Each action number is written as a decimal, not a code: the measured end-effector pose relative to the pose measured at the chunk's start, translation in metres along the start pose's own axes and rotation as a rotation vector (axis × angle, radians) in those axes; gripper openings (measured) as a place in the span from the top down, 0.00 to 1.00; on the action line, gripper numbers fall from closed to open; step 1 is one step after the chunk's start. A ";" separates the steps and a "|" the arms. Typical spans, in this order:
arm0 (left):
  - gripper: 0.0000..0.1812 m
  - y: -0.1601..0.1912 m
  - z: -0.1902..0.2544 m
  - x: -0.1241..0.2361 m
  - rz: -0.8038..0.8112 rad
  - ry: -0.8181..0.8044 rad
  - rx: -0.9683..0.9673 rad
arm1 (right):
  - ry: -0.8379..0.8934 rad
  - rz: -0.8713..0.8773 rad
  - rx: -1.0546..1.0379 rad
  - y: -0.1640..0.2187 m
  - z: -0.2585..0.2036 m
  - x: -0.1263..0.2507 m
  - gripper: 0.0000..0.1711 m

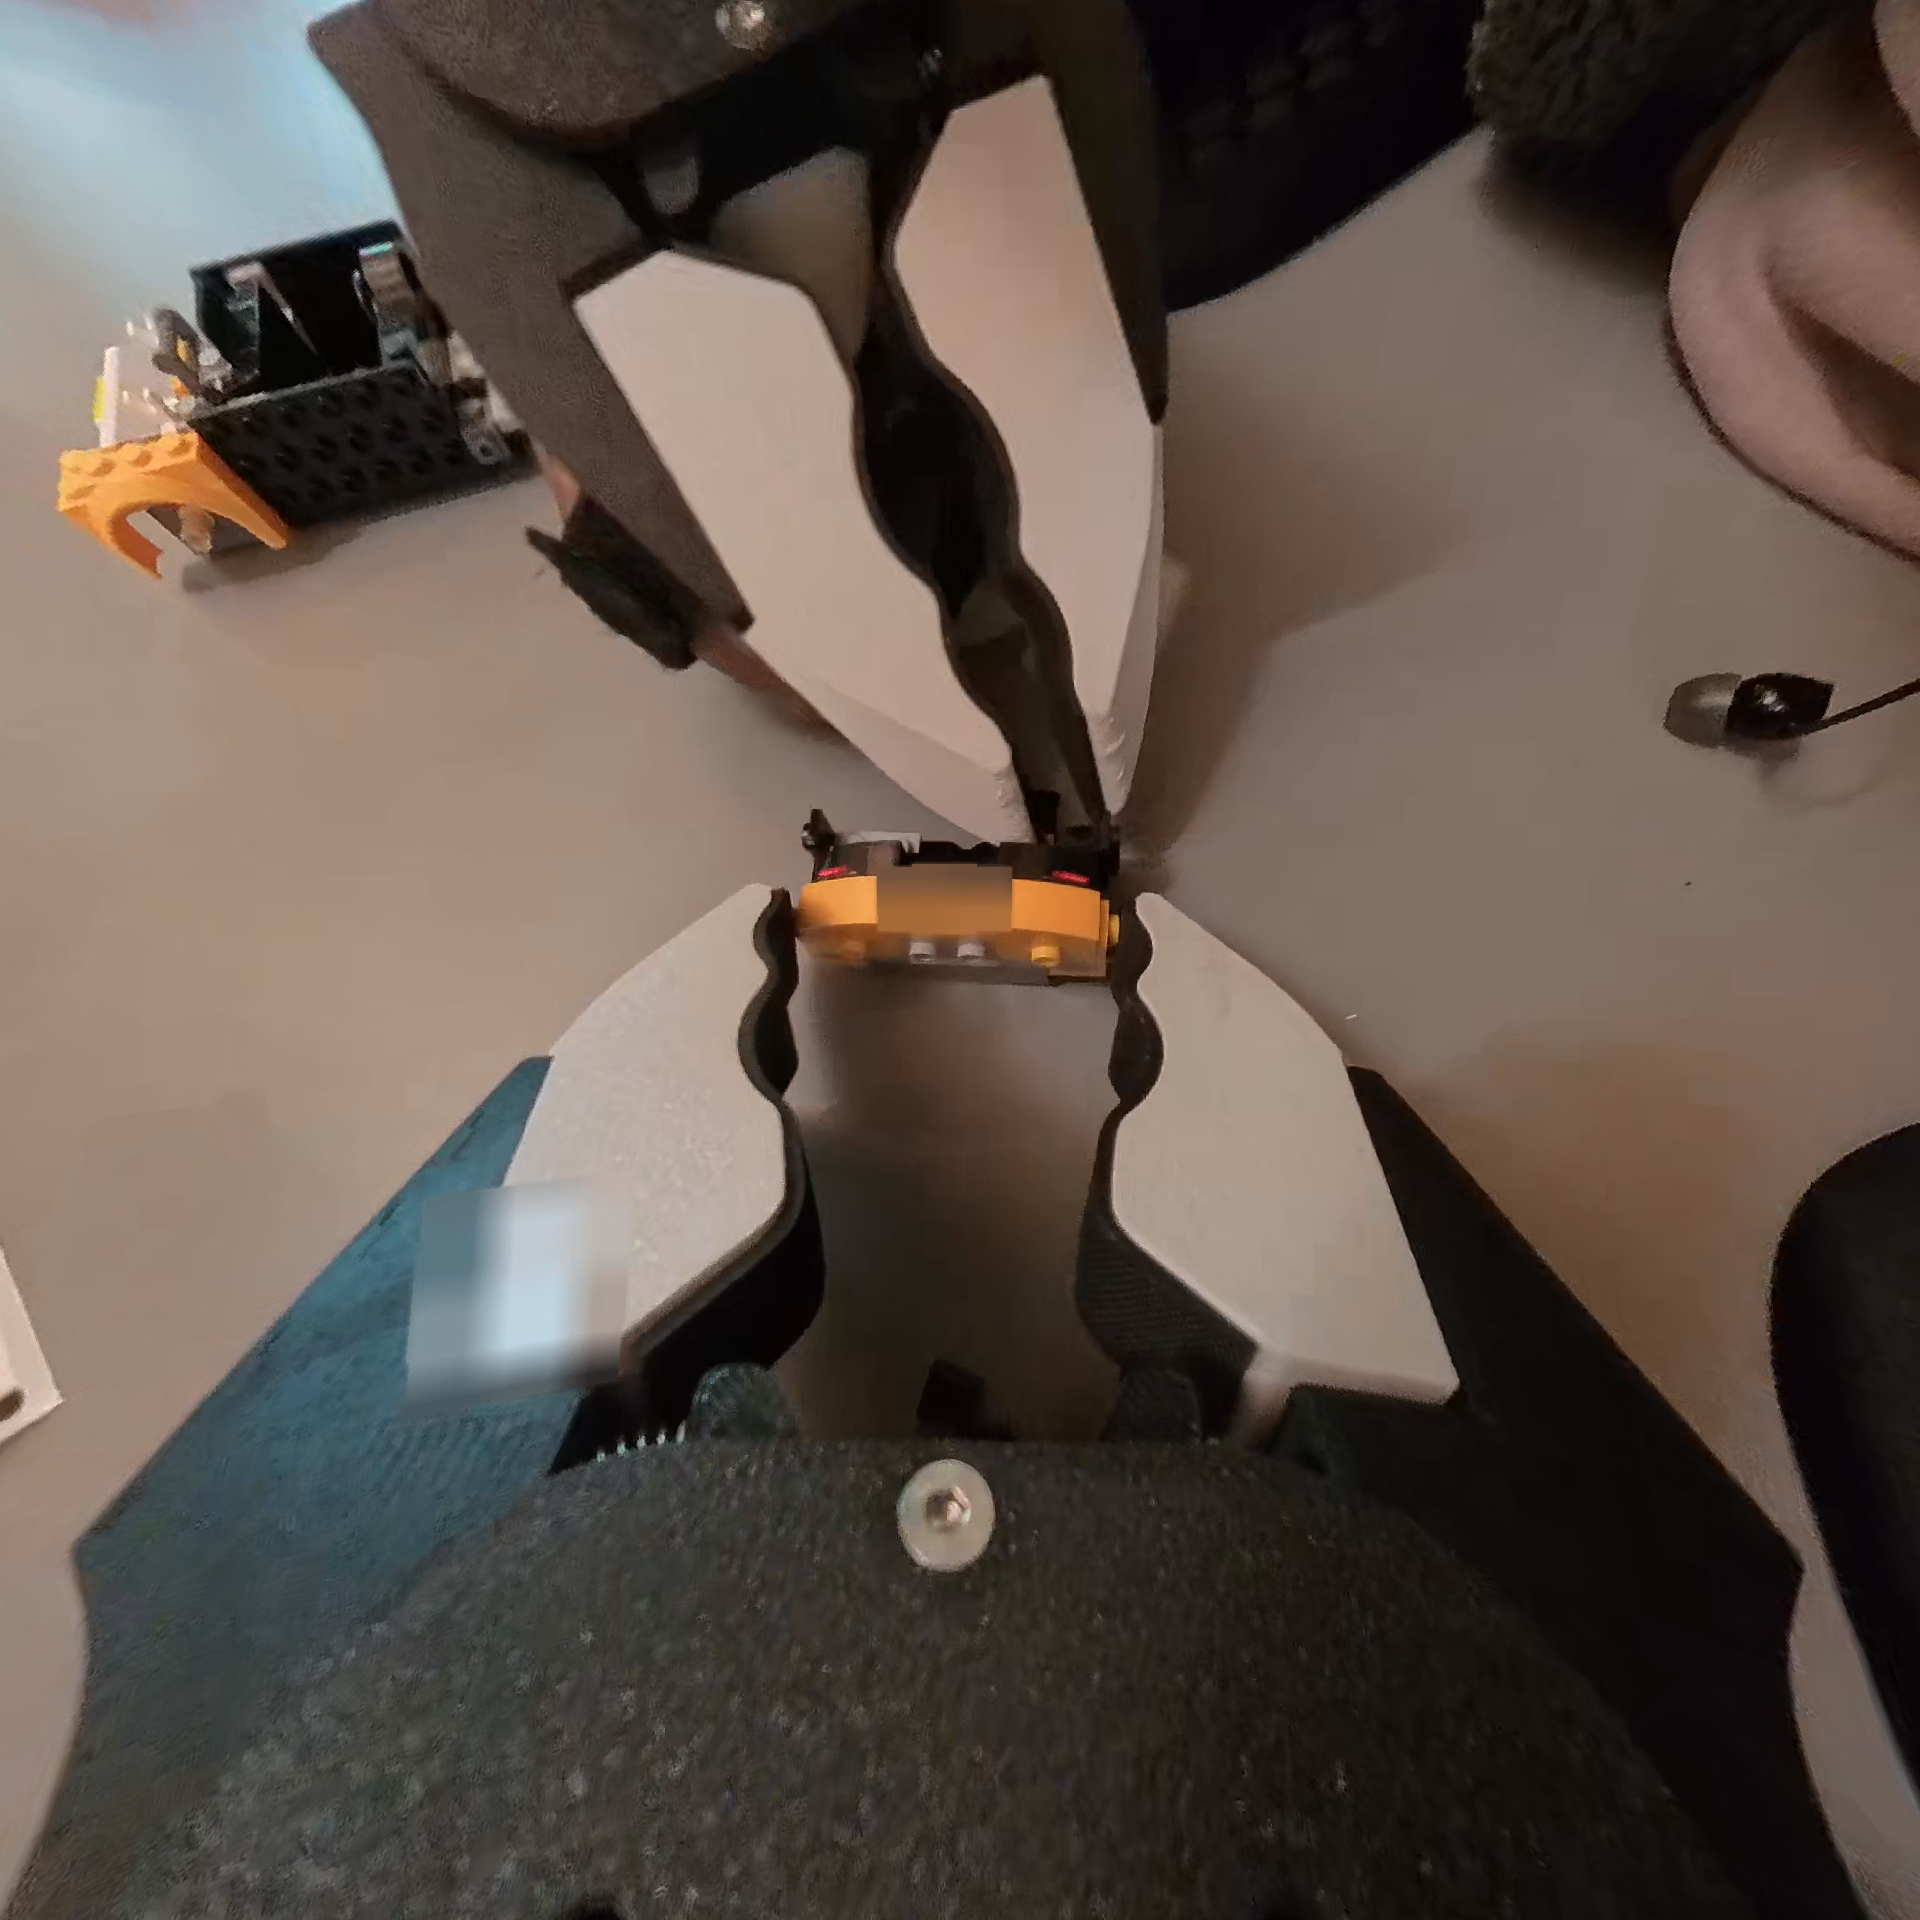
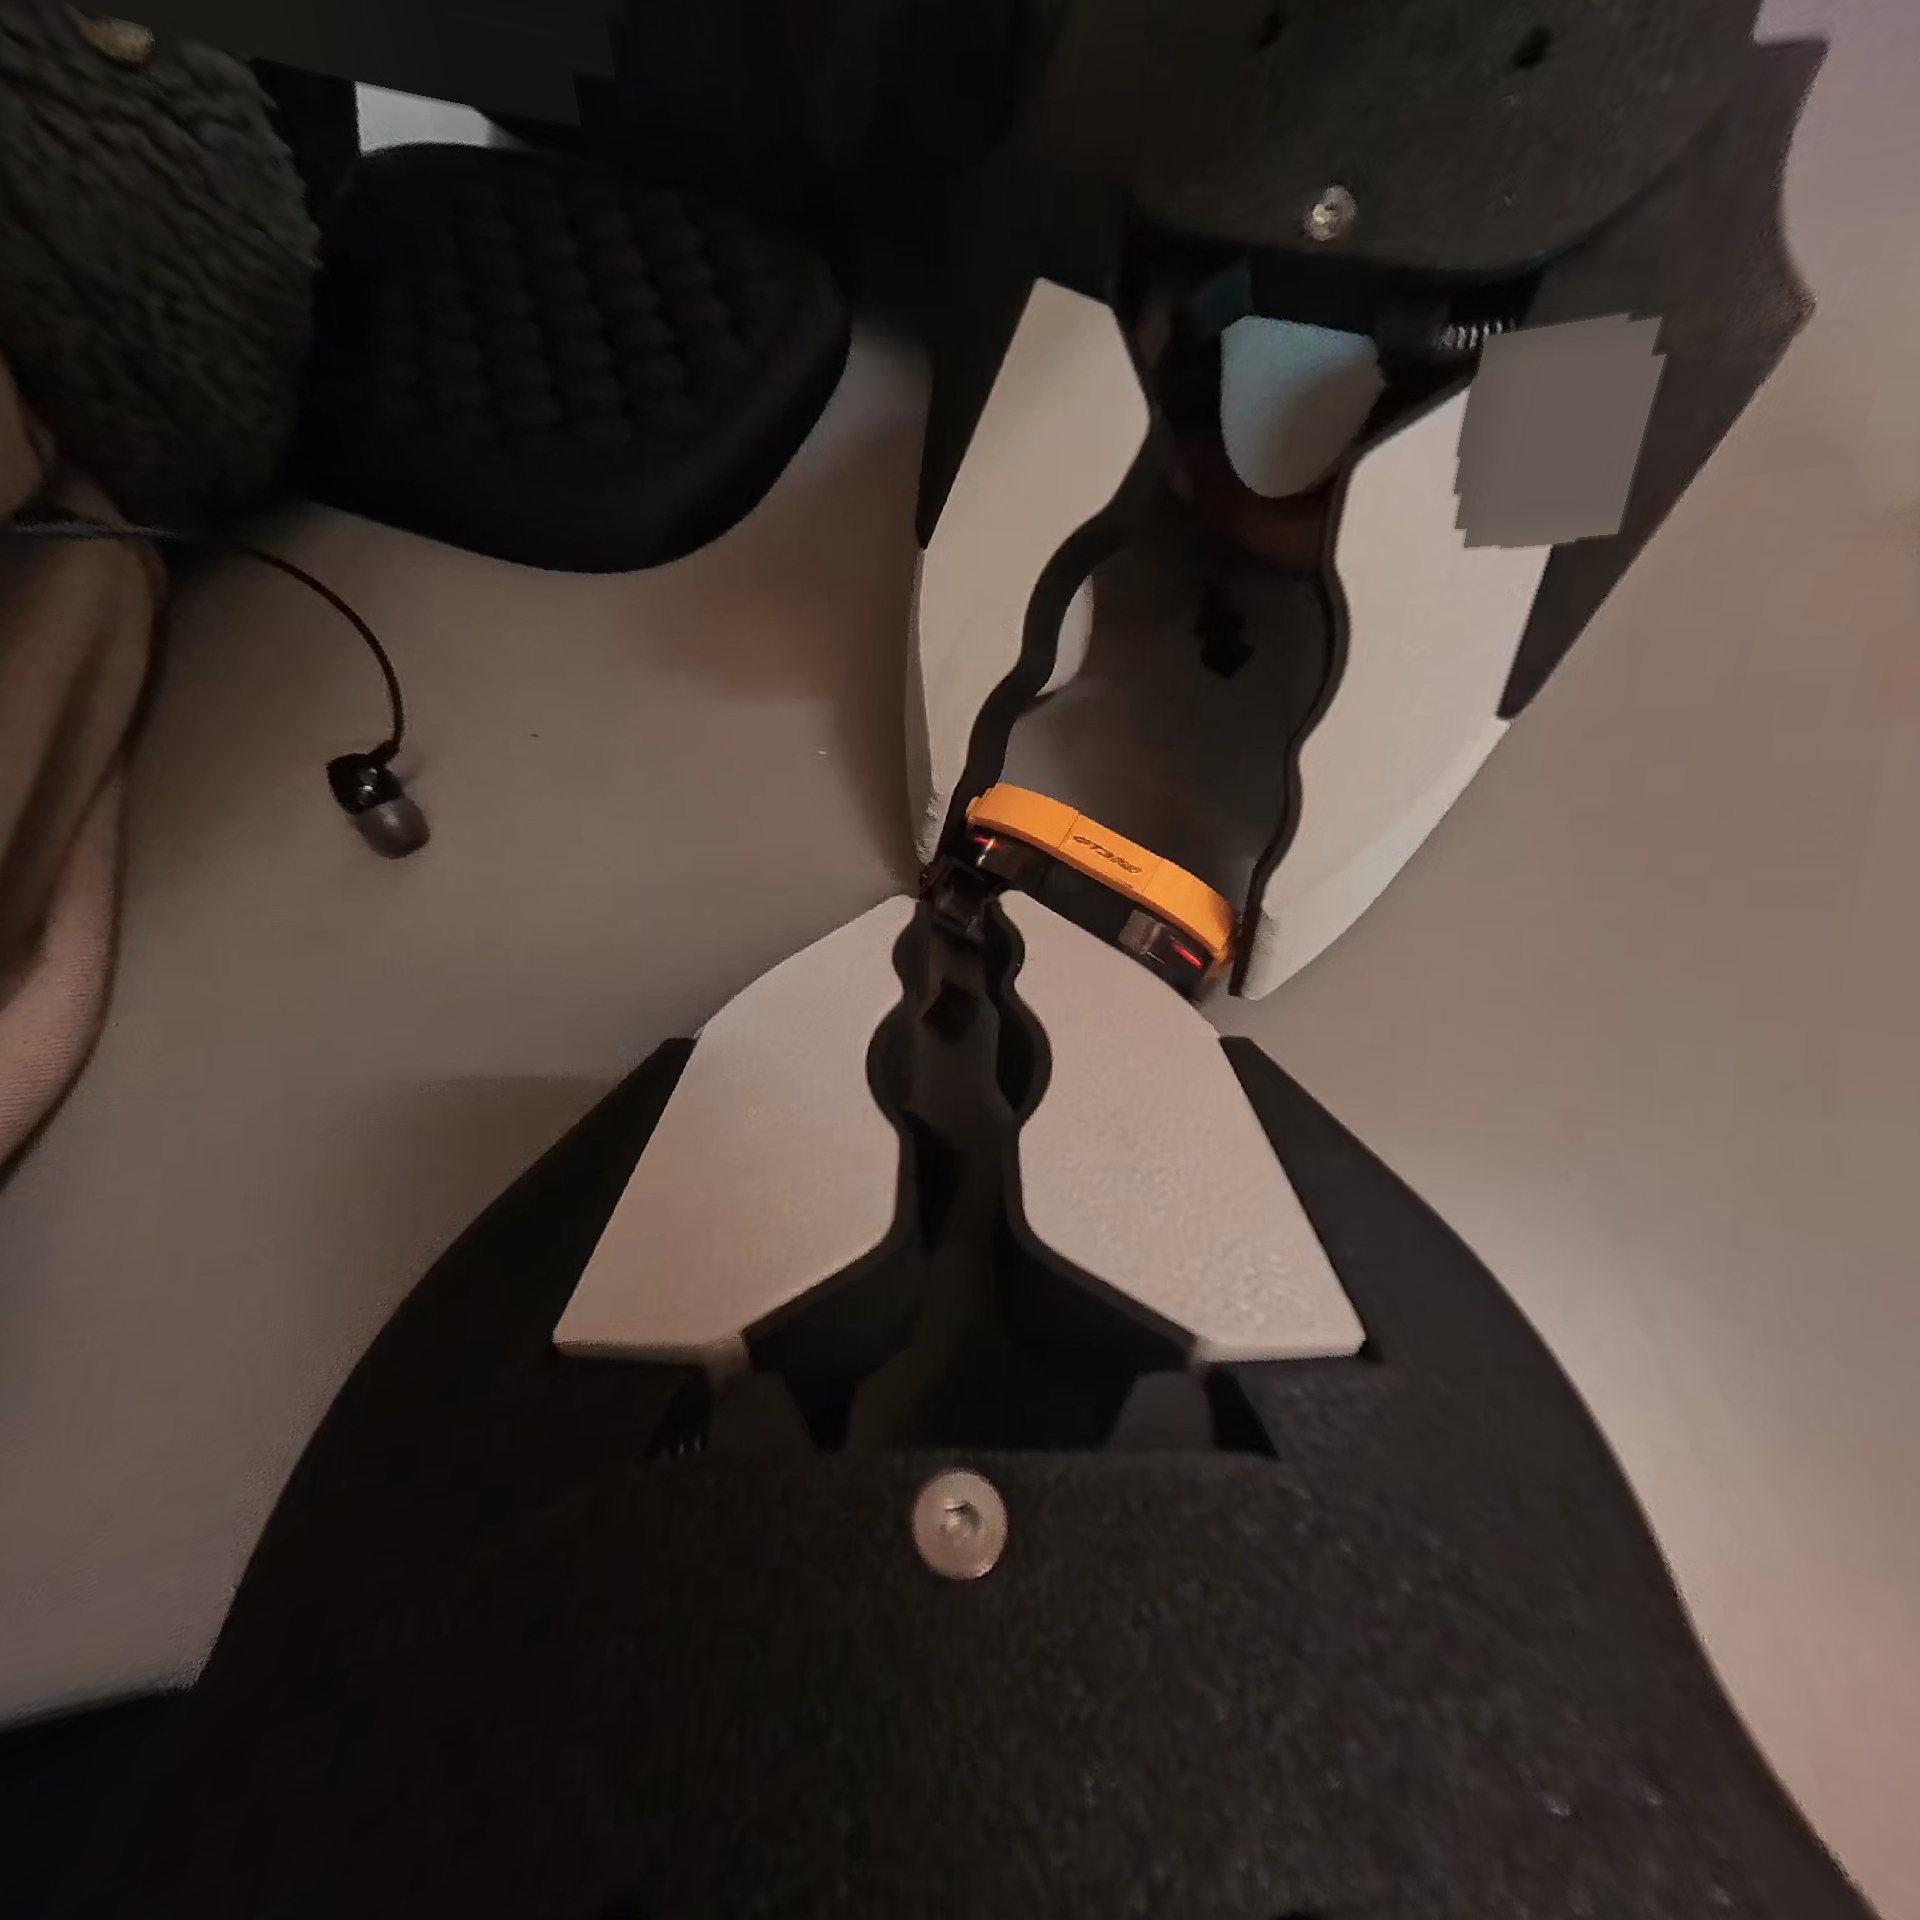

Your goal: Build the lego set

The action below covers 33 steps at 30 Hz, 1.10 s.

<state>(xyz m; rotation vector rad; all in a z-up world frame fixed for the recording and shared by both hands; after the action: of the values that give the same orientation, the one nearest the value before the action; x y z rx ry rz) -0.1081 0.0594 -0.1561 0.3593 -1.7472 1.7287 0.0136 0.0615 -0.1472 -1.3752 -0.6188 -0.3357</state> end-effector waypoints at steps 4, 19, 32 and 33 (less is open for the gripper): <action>0.68 0.000 -0.005 0.009 0.096 0.070 0.159 | 0.052 0.060 0.035 -0.007 0.002 0.006 0.95; 0.68 -0.030 -0.005 0.052 0.817 0.502 0.394 | 0.198 0.417 0.012 -0.069 0.009 0.065 0.94; 0.68 -0.038 0.007 0.028 0.726 0.679 0.404 | 0.017 0.361 0.080 -0.079 -0.008 0.055 0.88; 0.68 -0.038 0.008 0.025 0.698 0.700 0.411 | -0.005 0.348 0.099 -0.078 -0.011 0.054 0.88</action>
<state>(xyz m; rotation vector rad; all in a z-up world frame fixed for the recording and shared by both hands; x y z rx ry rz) -0.1058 0.0539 -0.1104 -0.7072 -1.0369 2.3092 0.0149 0.0440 -0.0533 -1.3596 -0.3842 -0.0219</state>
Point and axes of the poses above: each gripper's, where its closed fingertips meet, x back along the fingers, y out of its underside, z = x × y across the jaws, the point moved 8 cm from there along x, back along the fingers, and after that the axes turned 12 degrees about y, right-handed, at the moved point
